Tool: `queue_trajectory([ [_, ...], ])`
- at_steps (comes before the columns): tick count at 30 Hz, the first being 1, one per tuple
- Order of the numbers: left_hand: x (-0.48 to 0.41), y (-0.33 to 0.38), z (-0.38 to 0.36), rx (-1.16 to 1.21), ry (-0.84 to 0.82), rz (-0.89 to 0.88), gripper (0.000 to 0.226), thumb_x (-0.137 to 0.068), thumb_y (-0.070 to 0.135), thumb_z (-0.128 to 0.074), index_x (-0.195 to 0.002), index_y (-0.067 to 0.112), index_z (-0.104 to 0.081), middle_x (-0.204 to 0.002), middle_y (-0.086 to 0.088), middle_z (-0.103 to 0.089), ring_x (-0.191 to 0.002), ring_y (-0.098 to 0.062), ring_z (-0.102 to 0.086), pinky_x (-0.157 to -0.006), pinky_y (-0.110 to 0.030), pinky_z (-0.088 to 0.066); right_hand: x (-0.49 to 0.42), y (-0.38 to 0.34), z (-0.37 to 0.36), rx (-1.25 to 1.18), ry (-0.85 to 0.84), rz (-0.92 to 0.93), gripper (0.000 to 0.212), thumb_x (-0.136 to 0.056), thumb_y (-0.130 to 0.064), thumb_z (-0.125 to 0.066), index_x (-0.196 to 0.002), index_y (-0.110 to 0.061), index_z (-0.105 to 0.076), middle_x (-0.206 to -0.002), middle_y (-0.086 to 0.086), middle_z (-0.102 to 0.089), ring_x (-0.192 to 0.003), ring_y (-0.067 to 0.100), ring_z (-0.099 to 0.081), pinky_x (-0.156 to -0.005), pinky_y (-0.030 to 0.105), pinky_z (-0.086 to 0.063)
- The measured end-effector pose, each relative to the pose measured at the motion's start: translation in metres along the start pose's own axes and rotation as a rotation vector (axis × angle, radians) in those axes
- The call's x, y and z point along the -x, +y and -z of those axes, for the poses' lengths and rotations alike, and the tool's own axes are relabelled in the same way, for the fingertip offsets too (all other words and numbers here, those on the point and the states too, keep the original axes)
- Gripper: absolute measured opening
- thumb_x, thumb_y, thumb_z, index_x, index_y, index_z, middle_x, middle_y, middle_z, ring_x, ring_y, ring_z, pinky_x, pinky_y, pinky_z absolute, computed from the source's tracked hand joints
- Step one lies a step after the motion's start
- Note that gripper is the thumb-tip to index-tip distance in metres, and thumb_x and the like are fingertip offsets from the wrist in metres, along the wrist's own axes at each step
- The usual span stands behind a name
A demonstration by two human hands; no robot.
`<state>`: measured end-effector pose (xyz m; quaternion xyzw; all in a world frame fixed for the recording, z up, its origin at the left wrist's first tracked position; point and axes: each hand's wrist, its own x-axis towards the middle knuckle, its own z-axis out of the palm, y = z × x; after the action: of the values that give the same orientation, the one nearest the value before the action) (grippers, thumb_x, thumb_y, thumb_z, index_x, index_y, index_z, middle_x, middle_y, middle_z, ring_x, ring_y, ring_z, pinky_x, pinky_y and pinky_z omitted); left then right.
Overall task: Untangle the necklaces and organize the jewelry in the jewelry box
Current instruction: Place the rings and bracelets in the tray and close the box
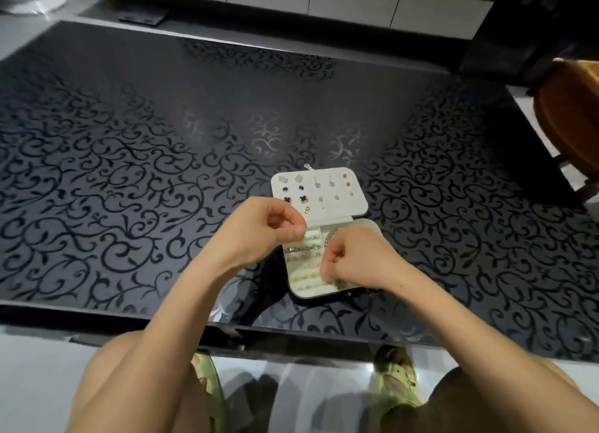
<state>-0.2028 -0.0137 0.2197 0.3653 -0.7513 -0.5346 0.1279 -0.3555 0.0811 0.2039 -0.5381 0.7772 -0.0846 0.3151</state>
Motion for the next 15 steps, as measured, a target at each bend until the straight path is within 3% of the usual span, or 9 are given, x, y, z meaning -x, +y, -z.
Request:
queue_trajectory([
  [7,0.002,-0.001,0.001,-0.017,-0.039,0.000,0.004,-0.083,0.014,-0.070,-0.080,0.016,-0.069,-0.065,0.009,-0.062,-0.059,0.002,-0.056,-0.065,-0.006,-0.044,-0.008,-0.003,-0.002,0.153,-0.012,-0.005,0.005,-0.069,-0.023,-0.069,-0.068,-0.021,-0.074,-0.076,-0.010,-0.070,-0.085,0.008,-0.062,-0.086,0.031,-0.049],
  [11,0.002,0.000,-0.004,-0.045,-0.070,0.005,0.008,-0.083,0.012,-0.070,-0.079,0.018,-0.067,-0.064,0.009,-0.060,-0.053,0.007,-0.051,-0.058,-0.002,-0.040,-0.007,-0.005,-0.003,0.227,0.051,-0.004,0.010,-0.069,-0.027,-0.065,-0.067,-0.019,-0.071,-0.068,-0.008,-0.066,-0.076,0.013,-0.061,-0.077,0.030,-0.051],
  [15,0.000,-0.002,-0.010,-0.076,-0.057,0.007,0.012,-0.082,0.012,-0.071,-0.075,0.019,-0.065,-0.065,0.009,-0.058,-0.053,0.005,-0.050,-0.058,-0.004,-0.040,-0.002,-0.004,-0.005,0.228,0.114,-0.001,0.021,-0.070,-0.031,-0.070,-0.057,-0.020,-0.058,-0.058,-0.010,-0.054,-0.067,0.012,-0.053,-0.068,0.024,-0.037],
])
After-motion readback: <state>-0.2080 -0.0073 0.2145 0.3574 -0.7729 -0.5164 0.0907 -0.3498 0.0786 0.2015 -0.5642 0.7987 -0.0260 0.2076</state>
